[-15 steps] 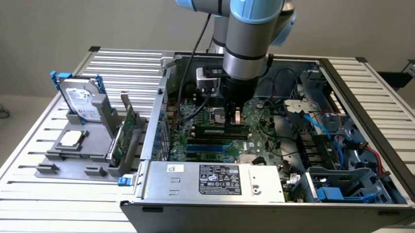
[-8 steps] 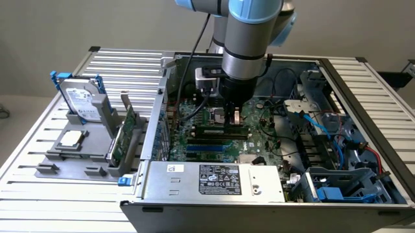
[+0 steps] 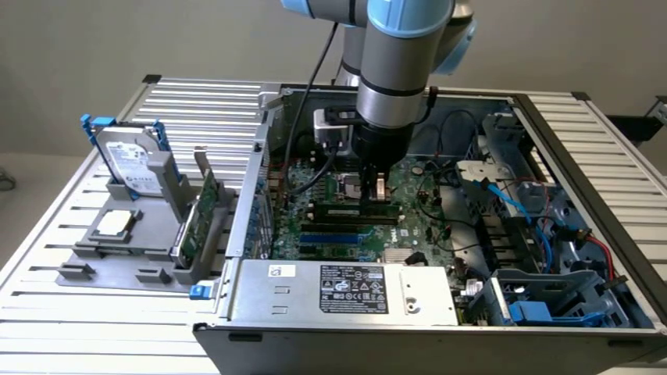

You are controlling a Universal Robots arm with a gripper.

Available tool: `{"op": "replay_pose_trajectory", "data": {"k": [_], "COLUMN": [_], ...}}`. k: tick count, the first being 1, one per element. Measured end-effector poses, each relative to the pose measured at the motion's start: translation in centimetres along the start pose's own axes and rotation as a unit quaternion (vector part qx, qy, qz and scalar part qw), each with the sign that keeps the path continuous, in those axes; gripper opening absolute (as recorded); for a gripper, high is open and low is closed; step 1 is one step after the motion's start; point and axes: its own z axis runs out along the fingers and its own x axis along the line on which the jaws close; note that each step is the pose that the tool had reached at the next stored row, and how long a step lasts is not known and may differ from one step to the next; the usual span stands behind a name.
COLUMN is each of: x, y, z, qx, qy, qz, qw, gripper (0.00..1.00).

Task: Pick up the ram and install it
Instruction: 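Insert the ram into the slot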

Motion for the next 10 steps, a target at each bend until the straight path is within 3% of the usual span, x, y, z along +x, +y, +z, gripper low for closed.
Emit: {"op": "replay_pose_trajectory", "data": {"k": [10], "x": [-0.13], "y": [-0.01], "z": [0.10], "qx": [0.0000], "qy": [0.0001], "qz": [0.000], "qw": [1.0000], "gripper": [0.13]}}
